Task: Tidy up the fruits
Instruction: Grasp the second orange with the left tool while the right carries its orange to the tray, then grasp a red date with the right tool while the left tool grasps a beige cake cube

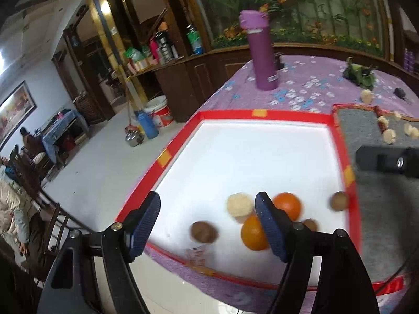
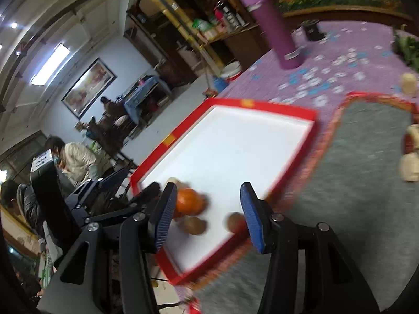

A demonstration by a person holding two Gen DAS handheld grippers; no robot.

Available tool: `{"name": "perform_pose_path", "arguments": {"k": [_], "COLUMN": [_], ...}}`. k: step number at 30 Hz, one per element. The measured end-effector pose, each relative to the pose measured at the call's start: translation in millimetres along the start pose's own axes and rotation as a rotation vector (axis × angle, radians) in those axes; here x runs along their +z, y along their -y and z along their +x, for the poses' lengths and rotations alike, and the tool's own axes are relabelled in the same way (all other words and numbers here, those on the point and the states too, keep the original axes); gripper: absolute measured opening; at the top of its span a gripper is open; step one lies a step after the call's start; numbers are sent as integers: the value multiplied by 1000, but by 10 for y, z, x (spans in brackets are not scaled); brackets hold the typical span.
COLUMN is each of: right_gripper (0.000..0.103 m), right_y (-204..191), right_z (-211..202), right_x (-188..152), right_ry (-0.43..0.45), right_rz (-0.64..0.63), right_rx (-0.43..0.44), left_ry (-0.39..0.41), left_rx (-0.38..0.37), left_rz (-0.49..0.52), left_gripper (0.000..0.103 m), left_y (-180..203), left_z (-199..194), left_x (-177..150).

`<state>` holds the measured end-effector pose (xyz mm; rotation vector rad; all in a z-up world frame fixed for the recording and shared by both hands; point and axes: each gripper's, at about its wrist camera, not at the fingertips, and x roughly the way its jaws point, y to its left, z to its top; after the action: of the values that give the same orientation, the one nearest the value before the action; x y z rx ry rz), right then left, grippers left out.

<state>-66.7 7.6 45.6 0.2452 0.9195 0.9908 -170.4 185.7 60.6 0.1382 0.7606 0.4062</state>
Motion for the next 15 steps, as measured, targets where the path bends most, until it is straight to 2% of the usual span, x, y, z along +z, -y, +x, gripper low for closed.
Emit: {"name": "perform_pose_path", "arguments": {"k": [4, 5, 9, 13, 15], "right_gripper": [53, 53, 53, 53, 52], "right_y": [423, 593, 1056, 1227, 1307], "right_z": [-480, -643, -1081, -1178, -1111], "right_x": [-127, -184, -300, -257, -220], "right_ry": [49, 61, 67, 42, 14], "right_rz": [16, 26, 61, 28, 21], "right_rx": [-141, -203, -362, -439, -444], "left_ry": [31, 31, 16, 32, 49], "left_rx": [-51, -65, -167, -247, -292], "left_rz": [45, 53, 89, 141, 172], "left_gripper": [78, 78, 78, 78, 78], "left_y": [185, 229, 500, 820, 970], "left_z": [-111, -123, -139, -259, -347], "left_x": [27, 26, 90, 172, 212]}}
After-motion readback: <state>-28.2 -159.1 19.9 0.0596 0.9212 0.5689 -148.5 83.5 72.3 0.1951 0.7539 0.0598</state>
